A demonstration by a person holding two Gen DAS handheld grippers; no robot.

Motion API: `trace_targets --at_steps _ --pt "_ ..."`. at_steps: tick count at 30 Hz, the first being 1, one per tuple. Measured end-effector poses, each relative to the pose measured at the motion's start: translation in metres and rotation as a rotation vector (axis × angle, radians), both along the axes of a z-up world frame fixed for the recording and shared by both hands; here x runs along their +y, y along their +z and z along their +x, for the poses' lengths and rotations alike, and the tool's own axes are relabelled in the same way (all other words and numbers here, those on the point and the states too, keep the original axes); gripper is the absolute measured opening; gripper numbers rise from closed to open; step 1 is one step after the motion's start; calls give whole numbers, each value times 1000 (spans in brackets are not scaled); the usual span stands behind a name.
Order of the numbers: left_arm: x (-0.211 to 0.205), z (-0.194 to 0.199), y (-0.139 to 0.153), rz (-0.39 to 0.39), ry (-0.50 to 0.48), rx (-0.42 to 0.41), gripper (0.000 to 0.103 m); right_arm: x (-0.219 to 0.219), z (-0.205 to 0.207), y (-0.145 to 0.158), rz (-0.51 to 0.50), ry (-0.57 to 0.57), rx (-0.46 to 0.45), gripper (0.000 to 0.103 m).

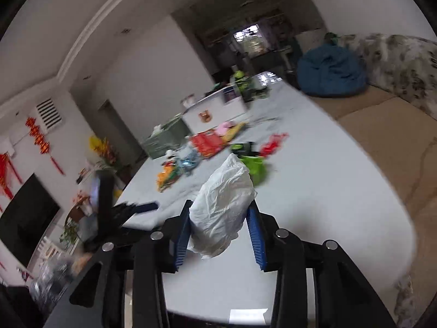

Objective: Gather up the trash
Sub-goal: 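Grasp the white plastic bag with the right gripper while the left grasps the white tissue, then lower both grippers into the cardboard box and release the bag and tissue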

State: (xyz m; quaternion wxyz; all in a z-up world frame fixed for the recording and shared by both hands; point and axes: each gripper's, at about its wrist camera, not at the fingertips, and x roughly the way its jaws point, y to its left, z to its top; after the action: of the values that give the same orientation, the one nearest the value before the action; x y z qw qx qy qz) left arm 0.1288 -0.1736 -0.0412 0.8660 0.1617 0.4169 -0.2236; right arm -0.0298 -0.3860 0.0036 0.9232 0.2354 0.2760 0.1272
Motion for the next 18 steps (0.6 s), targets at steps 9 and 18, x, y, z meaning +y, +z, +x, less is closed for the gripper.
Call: trace_targets --at_steps 9,18 --pt "21 -8 1 -91 140 61 16 18 -19 -31 58 108 40 42" --pt "131 -192 6 -124 195 15 14 132 -56 -27 -45 483 -10 42"
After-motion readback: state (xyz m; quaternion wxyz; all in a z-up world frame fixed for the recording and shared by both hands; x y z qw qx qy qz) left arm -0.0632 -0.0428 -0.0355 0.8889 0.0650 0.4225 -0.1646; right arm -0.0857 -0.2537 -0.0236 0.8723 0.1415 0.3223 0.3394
